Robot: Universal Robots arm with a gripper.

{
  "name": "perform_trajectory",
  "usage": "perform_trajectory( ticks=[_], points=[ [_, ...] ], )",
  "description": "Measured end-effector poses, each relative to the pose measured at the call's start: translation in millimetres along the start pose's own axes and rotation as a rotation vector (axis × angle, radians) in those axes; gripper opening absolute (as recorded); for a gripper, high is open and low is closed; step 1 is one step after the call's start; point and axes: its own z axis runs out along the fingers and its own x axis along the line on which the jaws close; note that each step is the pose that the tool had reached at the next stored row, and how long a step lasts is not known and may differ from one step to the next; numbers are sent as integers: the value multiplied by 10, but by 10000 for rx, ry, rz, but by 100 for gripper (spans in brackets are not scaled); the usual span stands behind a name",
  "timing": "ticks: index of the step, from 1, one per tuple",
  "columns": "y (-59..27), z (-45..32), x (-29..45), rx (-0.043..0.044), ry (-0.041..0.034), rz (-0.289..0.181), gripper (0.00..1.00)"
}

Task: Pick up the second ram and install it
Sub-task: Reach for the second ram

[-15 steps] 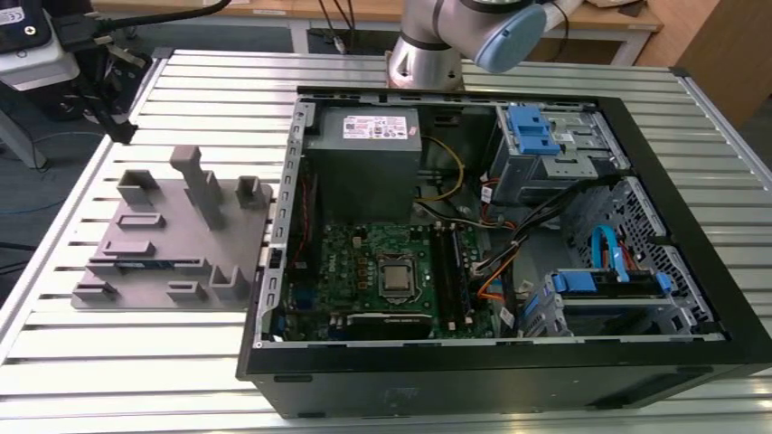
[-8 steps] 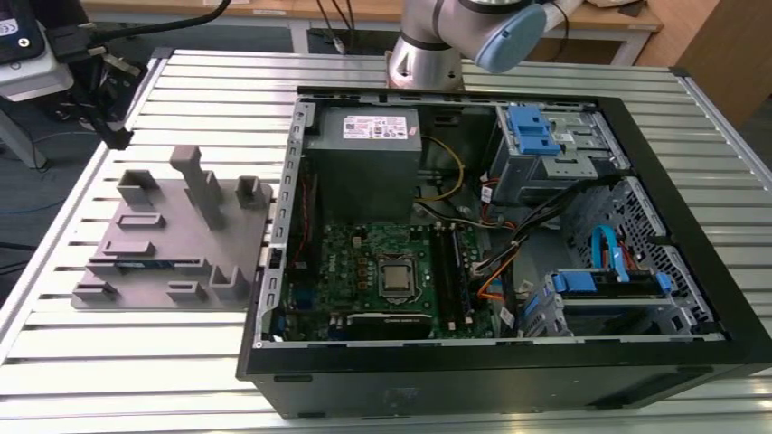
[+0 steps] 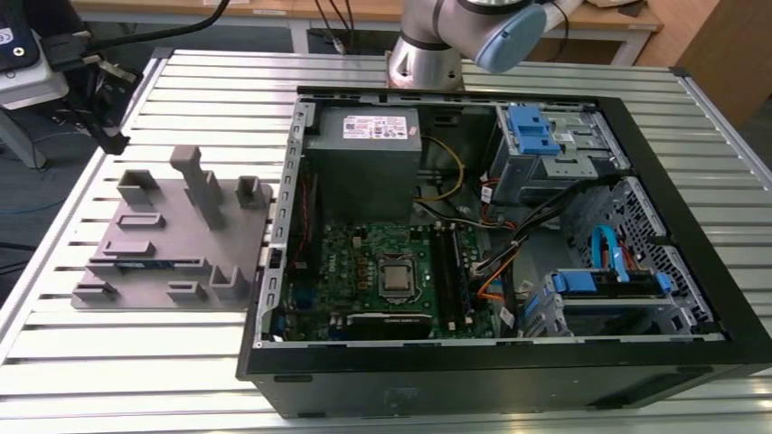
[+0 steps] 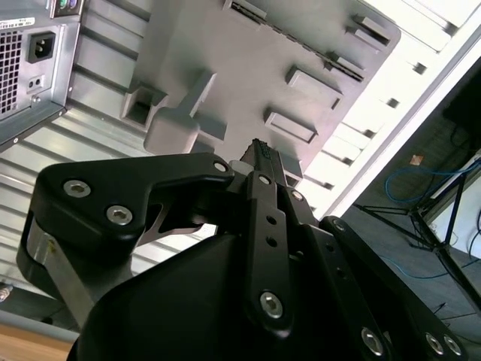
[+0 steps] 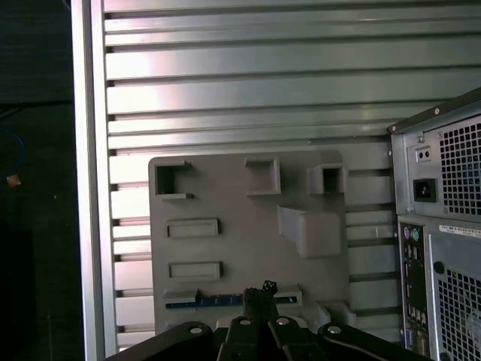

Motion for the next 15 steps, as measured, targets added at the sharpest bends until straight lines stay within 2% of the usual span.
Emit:
perform_trajectory(
  ticks=[15],
  points=[
    [-32,97,79,-1,0,0,10]
  ],
)
